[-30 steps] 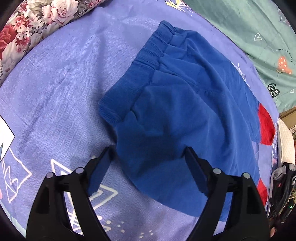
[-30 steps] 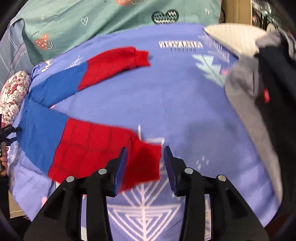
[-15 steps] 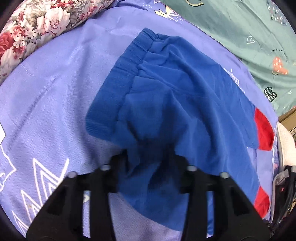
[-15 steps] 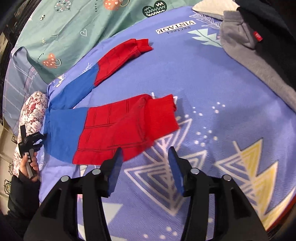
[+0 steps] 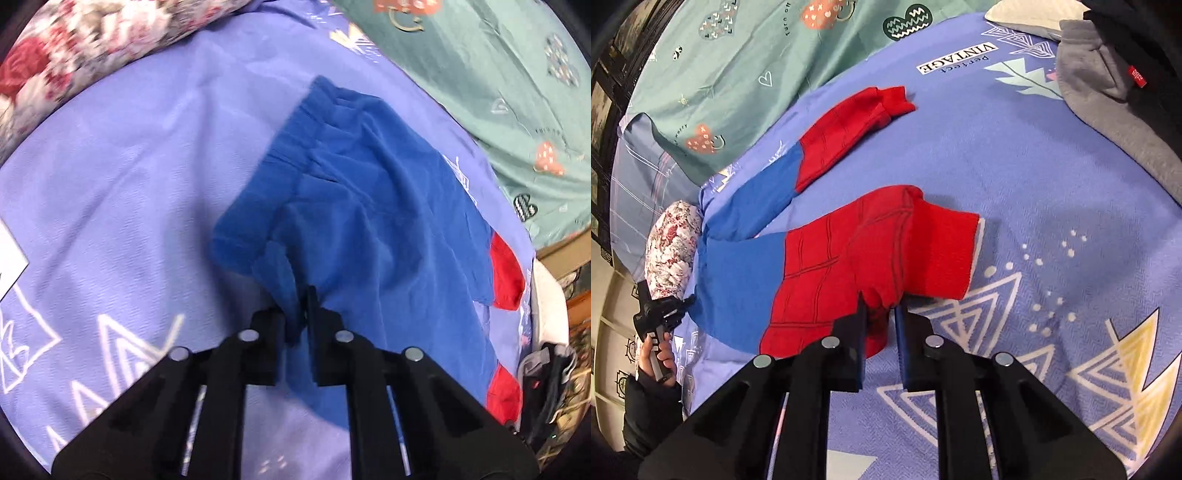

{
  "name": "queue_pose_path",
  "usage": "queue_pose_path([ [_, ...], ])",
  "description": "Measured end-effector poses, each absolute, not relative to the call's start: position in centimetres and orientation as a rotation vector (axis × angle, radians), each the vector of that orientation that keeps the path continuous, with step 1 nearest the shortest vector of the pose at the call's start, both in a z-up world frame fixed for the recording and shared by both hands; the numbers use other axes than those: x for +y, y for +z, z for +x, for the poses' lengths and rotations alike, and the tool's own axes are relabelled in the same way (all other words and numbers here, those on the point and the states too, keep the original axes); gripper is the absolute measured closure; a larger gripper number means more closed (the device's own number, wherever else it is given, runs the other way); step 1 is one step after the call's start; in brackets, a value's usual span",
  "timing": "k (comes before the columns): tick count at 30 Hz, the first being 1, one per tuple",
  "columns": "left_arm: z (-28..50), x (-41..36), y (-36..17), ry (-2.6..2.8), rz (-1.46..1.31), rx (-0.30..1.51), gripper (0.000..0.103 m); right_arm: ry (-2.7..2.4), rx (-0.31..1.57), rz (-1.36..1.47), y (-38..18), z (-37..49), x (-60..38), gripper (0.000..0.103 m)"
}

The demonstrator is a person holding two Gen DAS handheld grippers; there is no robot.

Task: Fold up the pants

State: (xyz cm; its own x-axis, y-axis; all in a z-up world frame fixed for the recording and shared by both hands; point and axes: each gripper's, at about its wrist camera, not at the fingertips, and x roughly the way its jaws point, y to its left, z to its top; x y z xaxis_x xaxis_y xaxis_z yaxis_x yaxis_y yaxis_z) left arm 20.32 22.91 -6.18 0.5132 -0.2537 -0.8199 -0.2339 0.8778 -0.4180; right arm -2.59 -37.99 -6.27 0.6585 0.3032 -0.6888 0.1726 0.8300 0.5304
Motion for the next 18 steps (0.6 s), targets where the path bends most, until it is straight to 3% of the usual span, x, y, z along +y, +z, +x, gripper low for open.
queue_pose_path([
  [1,20.0,23.4,-6.2,-0.015,-0.537,1.050,0.079,0.083,0.862,0.604,-6.2,-2.5,-37.9,0.089],
  [2,19.8,23.8,-6.2,-0.018,-0.546,1.056,0.060,0.084,0.860,0.604,-6.2,-2.5,-37.9,0.089],
  [4,19.1,24.3,-6.3,0.003,-0.555,1.047,0.039,0.084,0.865,0.597,-6.4,-2.2,-37.6,0.089],
  [10,19.7,23.0,-7.9,-0.032,-0.594,1.056,0.038,0.086,0.868,0.596,-6.8,-2.2,-37.7,0.089],
  [11,19.8,22.6,-7.6,-0.025,-0.577,1.032,0.043,0.086,0.867,0.591,-6.7,-2.3,-37.7,0.089],
  [12,20.1,22.3,-7.5,-0.037,-0.577,1.016,0.055,0.087,0.864,0.583,-6.7,-2.4,-37.6,0.089],
  [13,20.6,22.0,-7.5,-0.058,-0.591,1.019,0.089,0.091,0.859,0.570,-6.6,-2.4,-37.4,0.089],
  [14,21.0,21.8,-7.5,-0.047,-0.601,1.020,0.096,0.093,0.852,0.565,-6.5,-2.6,-37.4,0.089],
  [18,20.5,22.3,-6.6,-0.005,-0.628,0.950,0.100,0.092,0.808,0.585,-6.1,-3.1,-38.1,0.090],
])
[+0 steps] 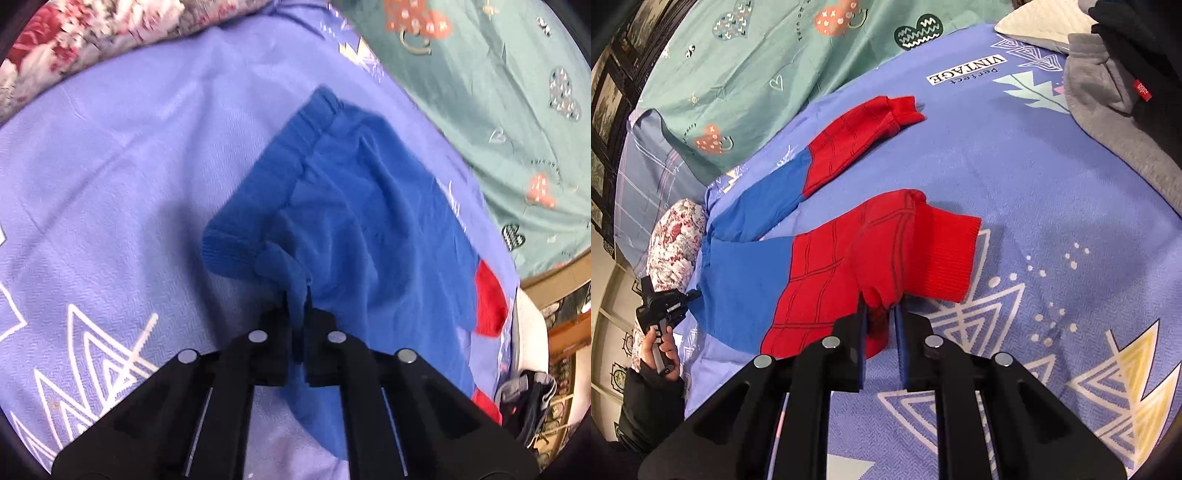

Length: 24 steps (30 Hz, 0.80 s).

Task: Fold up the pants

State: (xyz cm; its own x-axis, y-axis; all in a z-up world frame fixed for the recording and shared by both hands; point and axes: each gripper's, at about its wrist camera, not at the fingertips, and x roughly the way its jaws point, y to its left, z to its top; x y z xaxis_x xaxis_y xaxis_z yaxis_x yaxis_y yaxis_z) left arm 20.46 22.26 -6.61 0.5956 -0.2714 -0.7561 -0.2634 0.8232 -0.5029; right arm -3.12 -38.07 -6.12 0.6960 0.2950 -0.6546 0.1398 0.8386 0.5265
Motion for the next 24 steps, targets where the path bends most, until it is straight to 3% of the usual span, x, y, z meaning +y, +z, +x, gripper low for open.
queue_pose_path([
  [9,13.5,23.0,-1.2,-0.098,-0.621,0.866,0.100,0.152,0.753,0.605,-1.3,-6.0,-40.0,0.091],
  [13,11.0,22.6,-2.4,-0.108,-0.603,0.916,0.100,0.150,0.782,0.598,-0.8,-7.5,-41.1,0.091],
  [19,11.1,22.8,-7.0,-0.068,-0.610,1.020,0.100,0.116,0.904,0.587,-4.8,-7.2,-41.2,0.091],
  [24,10.2,21.8,-5.3,-0.082,-0.570,0.978,0.100,0.112,0.874,0.617,-4.0,-8.7,-42.2,0.091],
])
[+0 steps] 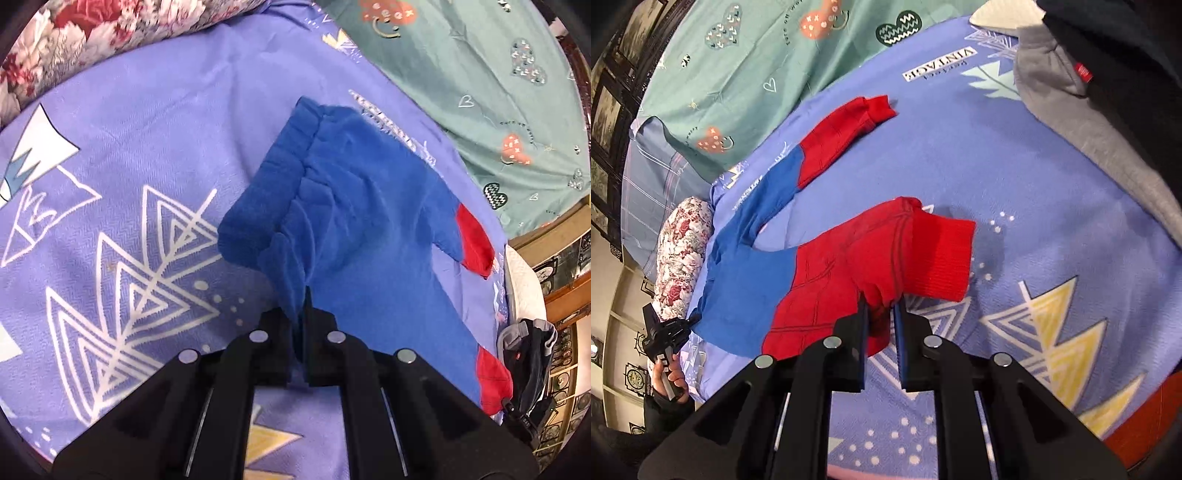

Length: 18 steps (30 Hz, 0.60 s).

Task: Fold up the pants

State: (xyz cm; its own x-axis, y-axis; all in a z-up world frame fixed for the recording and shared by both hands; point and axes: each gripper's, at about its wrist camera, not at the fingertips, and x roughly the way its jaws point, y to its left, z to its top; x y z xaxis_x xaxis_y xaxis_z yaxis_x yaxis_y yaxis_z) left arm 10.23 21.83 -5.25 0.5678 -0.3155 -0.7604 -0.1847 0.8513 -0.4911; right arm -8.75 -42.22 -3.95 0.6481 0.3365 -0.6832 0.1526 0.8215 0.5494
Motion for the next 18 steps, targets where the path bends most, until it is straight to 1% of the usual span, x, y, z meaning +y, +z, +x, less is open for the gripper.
queue_pose_path([
  [3,9.1,21.2,-4.4,-0.085,-0.521,0.966,0.100,0.121,0.861,0.566,-2.5,-9.8,-41.8,0.091],
  [5,9.2,21.0,-5.7,-0.061,-0.502,1.011,0.099,0.100,0.907,0.530,-3.4,-9.4,-41.8,0.087],
  [6,9.4,21.1,-6.5,-0.045,-0.506,1.038,0.098,0.061,0.931,0.515,-4.1,-9.1,-42.0,0.076],
  [7,9.6,21.4,-7.1,-0.033,-0.518,1.060,0.093,-0.030,0.946,0.481,-4.6,-9.0,-42.5,0.063],
  [8,9.5,21.9,-7.3,-0.016,-0.527,1.067,0.083,-0.130,0.935,0.431,-4.5,-9.0,-43.0,0.061],
  [9,9.2,22.4,-7.1,0.000,-0.525,1.063,0.077,-0.192,0.901,0.403,-4.1,-9.3,-43.5,0.061],
  [11,8.4,23.9,-5.9,0.063,-0.505,1.034,0.051,-0.208,0.805,0.439,-2.2,-9.8,-45.1,0.057],
  [12,8.0,24.5,-5.4,0.087,-0.503,1.017,0.048,-0.187,0.773,0.458,-1.4,-9.4,-45.5,0.053],
  [13,7.7,25.2,-4.6,0.115,-0.502,0.996,0.047,-0.152,0.759,0.464,-0.4,-8.2,-45.6,0.052],
  [16,8.4,25.8,-2.0,0.118,-0.490,0.937,0.047,-0.066,0.776,0.479,0.8,-2.3,-44.6,0.051],
  [18,9.5,23.5,-0.9,0.051,-0.480,0.907,0.044,0.012,0.796,0.576,0.1,2.4,-44.2,0.051],
])
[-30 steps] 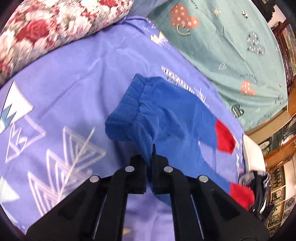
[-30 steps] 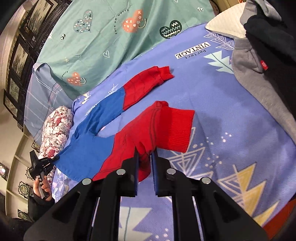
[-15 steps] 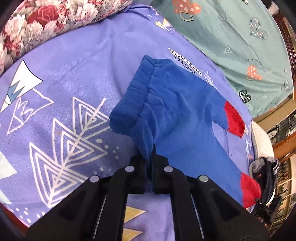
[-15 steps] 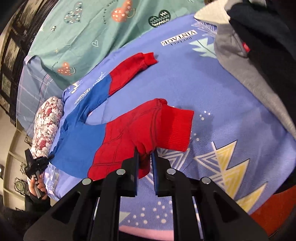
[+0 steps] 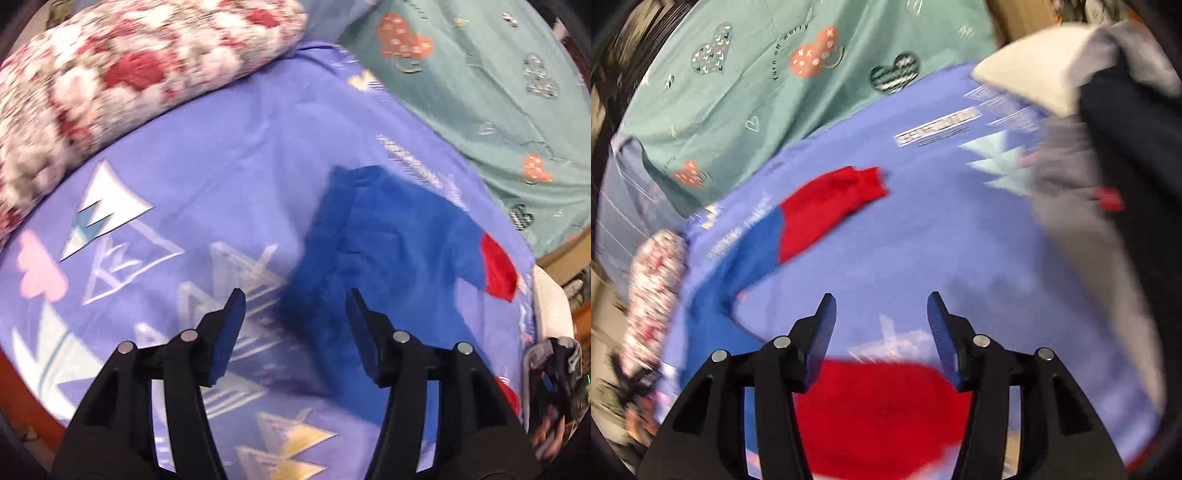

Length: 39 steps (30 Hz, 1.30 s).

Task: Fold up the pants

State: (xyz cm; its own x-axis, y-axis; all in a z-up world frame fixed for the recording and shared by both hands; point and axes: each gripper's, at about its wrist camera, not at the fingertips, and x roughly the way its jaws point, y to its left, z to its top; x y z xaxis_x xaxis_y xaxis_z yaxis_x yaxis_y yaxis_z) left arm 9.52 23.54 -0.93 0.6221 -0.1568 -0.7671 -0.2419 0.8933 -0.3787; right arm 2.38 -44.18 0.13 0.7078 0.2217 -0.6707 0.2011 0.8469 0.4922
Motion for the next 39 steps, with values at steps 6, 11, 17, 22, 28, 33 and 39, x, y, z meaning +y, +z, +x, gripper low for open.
queue_pose_path([
  [6,14.0,14.5,-3.5,-0.102,-0.370,0.974,0.034,-0.013,0.862,0.800,-4.9,17.4,-42.5,0.051],
  [11,16.8,13.0,-6.7,-0.120,-0.383,1.067,0.034,-0.130,0.881,0.688,-6.7,23.5,-40.8,0.072],
  [17,17.4,13.1,-7.5,-0.136,-0.353,1.059,0.032,-0.192,0.780,0.529,-1.9,22.6,-41.6,0.095],
  [22,17.8,12.6,-7.6,-0.145,-0.308,1.057,0.021,-0.218,0.975,0.434,-4.1,25.2,-42.5,0.078],
  [28,16.3,15.3,-4.5,-0.174,-0.343,1.009,0.021,-0.388,0.753,0.451,-1.7,20.7,-44.8,0.054],
  [33,19.9,19.8,-0.7,-0.059,-0.207,0.932,0.009,0.029,0.835,0.129,1.8,22.9,-34.0,0.054],
  [39,29.0,21.0,-3.6,-0.099,-0.085,1.028,0.010,0.395,0.891,-0.201,1.7,27.0,-19.9,0.054],
])
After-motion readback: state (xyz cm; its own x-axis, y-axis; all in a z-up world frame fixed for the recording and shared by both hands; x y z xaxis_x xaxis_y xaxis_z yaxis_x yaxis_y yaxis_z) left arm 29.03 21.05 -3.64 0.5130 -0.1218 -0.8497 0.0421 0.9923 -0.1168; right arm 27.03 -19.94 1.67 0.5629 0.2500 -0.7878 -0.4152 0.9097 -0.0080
